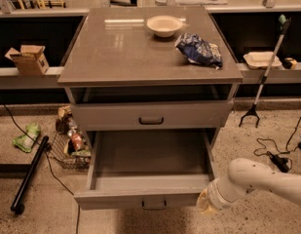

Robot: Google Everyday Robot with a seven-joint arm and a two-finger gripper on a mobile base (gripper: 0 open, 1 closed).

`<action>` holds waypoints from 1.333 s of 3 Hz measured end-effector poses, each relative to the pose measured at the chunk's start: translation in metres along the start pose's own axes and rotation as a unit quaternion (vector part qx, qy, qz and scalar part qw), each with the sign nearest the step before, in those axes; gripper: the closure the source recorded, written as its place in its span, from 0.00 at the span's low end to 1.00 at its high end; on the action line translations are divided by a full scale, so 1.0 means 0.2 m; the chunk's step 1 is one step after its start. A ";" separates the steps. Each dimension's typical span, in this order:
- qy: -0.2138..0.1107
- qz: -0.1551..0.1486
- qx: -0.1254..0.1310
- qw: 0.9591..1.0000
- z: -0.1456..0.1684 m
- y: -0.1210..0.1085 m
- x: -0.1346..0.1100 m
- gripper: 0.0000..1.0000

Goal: Close middle drawer

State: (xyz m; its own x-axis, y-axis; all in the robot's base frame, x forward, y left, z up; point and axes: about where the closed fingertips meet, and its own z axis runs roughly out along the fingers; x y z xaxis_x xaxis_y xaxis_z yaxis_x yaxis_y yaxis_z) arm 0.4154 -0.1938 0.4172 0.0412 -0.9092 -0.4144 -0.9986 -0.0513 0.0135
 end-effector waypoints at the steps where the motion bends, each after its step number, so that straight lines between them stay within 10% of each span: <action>1: 0.010 -0.008 0.023 1.000 0.01 -0.08 0.04 0.82; 4: 0.004 -0.025 0.053 0.998 0.03 -0.25 0.08 0.13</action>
Offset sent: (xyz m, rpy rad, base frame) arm 0.0522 -0.0143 -0.0090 -0.0166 -0.1447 -0.0081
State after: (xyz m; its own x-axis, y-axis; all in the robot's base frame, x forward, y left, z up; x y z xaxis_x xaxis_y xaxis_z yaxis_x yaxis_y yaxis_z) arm 0.4657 -0.2037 0.4046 0.0900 -0.9099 -0.4049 -0.9933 -0.0521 -0.1036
